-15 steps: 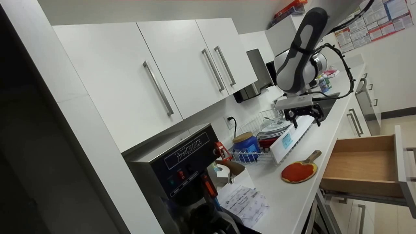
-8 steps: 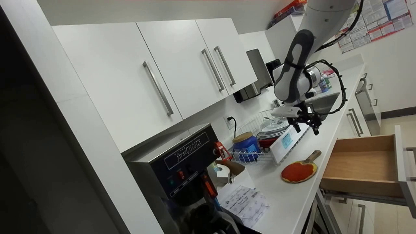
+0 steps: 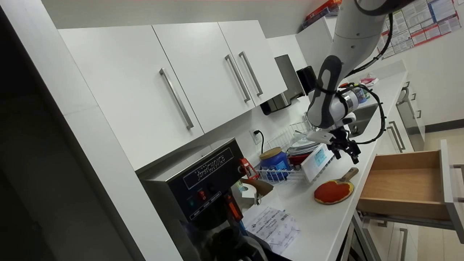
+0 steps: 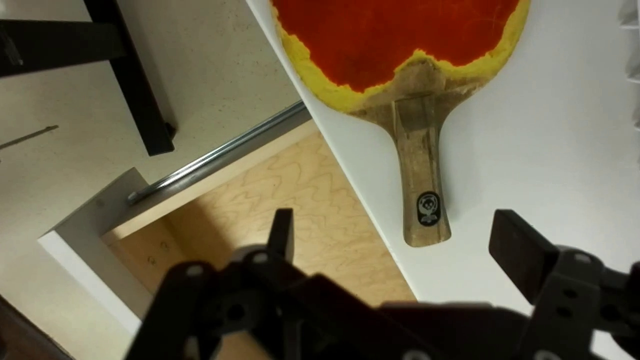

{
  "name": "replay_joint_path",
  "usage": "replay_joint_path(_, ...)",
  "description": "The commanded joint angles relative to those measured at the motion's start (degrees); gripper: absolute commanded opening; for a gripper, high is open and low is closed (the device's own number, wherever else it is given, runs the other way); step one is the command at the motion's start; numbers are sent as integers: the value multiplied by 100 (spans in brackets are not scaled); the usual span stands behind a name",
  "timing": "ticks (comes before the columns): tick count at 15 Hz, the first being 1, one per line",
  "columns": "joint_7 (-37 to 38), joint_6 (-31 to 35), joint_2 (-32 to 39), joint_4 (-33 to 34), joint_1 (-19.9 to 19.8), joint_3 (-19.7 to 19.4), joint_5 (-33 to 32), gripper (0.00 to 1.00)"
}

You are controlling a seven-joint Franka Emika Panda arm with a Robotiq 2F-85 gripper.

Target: Take the paddle from the counter and place it in the drawer

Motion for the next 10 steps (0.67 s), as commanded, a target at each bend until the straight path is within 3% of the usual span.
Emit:
replay_joint_path(1,-643,249,308,196,1,6,470,100)
replay_joint_path(6,-1791,175,384,260,44,8,825,100)
replay_joint_path(7,-1523,250,435,217,142,-130,820,100)
replay_joint_path(10,-1713,249,435,224,152,-126,820,100)
